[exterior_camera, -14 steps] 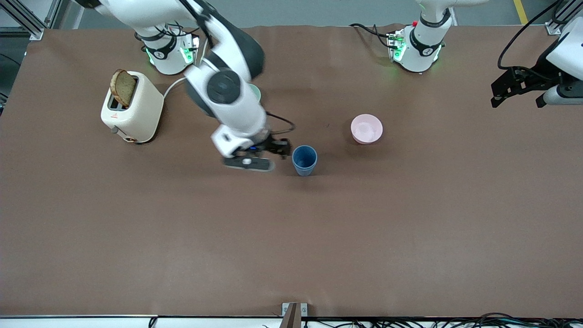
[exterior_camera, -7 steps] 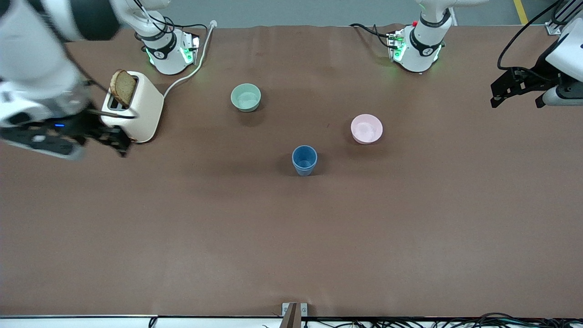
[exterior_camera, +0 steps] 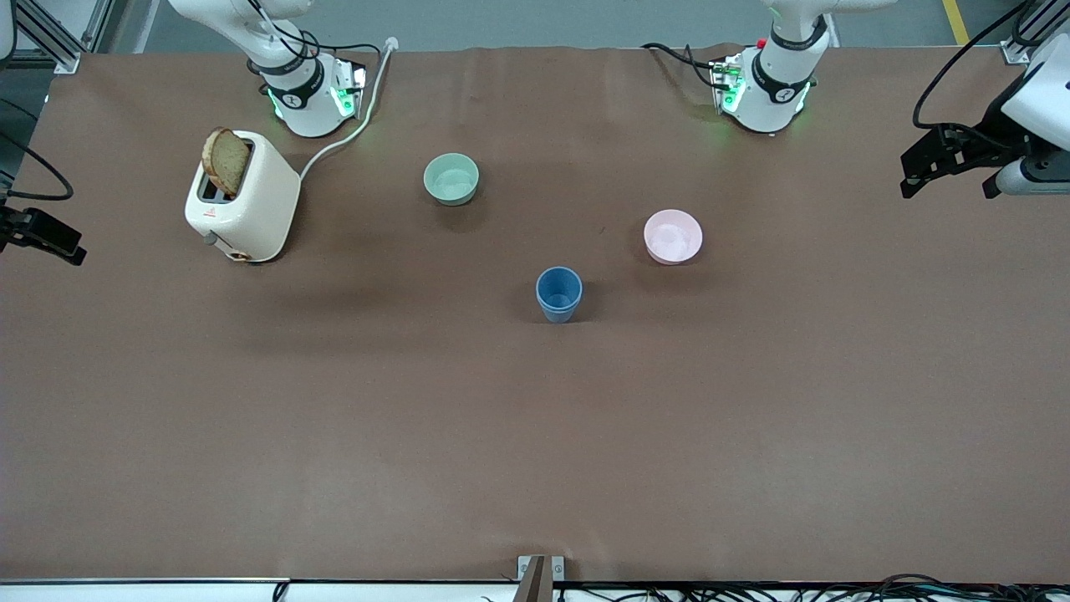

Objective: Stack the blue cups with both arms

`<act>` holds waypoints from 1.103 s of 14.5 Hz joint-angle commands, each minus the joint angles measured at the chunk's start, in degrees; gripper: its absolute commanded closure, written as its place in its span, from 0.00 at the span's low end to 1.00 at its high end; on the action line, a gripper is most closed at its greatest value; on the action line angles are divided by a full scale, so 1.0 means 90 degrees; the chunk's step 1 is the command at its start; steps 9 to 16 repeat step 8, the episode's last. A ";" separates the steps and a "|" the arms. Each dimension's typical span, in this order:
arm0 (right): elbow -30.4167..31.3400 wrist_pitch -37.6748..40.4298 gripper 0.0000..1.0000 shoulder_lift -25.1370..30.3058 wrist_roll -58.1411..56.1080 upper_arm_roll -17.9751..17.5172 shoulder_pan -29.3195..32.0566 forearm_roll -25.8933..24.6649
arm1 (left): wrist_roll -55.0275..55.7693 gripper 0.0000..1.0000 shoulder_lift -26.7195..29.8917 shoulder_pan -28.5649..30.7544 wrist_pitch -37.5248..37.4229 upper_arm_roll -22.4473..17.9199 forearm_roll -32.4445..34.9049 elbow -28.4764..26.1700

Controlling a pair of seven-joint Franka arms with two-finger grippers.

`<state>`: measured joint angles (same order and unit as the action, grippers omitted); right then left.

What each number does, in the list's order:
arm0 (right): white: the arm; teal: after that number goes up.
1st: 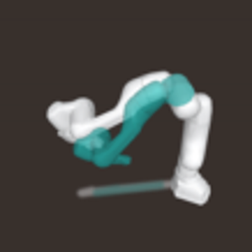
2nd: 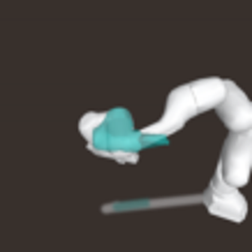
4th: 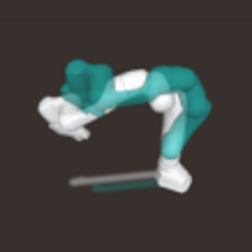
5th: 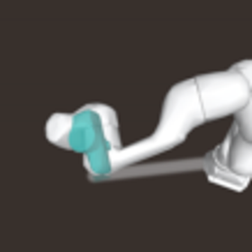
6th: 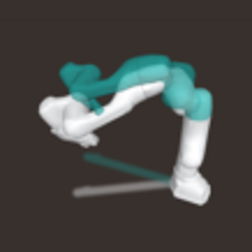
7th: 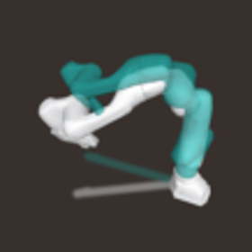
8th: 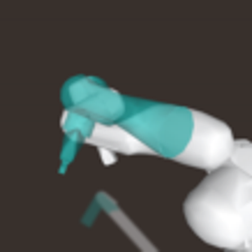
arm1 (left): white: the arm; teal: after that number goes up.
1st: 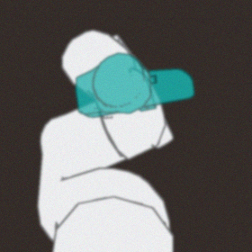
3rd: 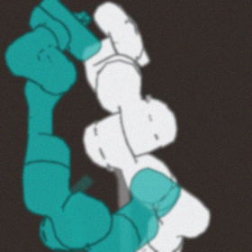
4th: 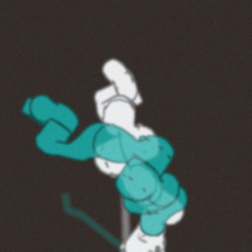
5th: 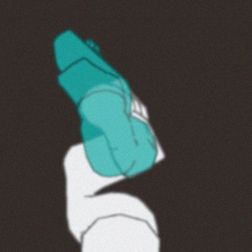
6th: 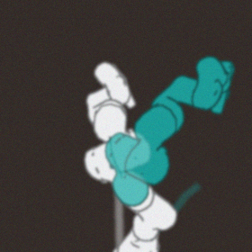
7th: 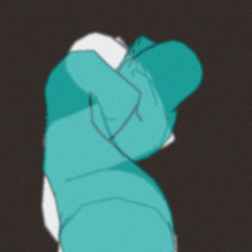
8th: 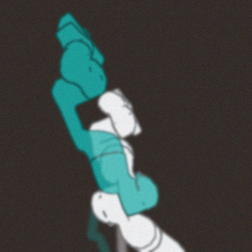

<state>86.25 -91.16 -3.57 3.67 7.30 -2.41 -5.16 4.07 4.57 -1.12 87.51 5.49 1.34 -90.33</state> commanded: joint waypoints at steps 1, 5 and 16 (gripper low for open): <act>0.0192 0.0031 0.00 0.0241 -0.0037 -0.0039 -0.0016 0.0114 | -0.0014 0.00 -0.0039 0.0037 -0.0124 -0.0005 -0.0110 0.0144; 0.0134 0.0099 0.00 0.0231 -0.0075 0.0019 0.0072 0.0747 | -0.0003 0.00 -0.0088 0.0027 -0.0124 0.0005 -0.0110 0.0241; -0.0032 0.0109 0.00 0.0211 -0.0183 0.0019 0.0092 0.0759 | 0.0006 0.00 -0.0088 -0.0002 -0.0124 0.0005 -0.0110 0.0242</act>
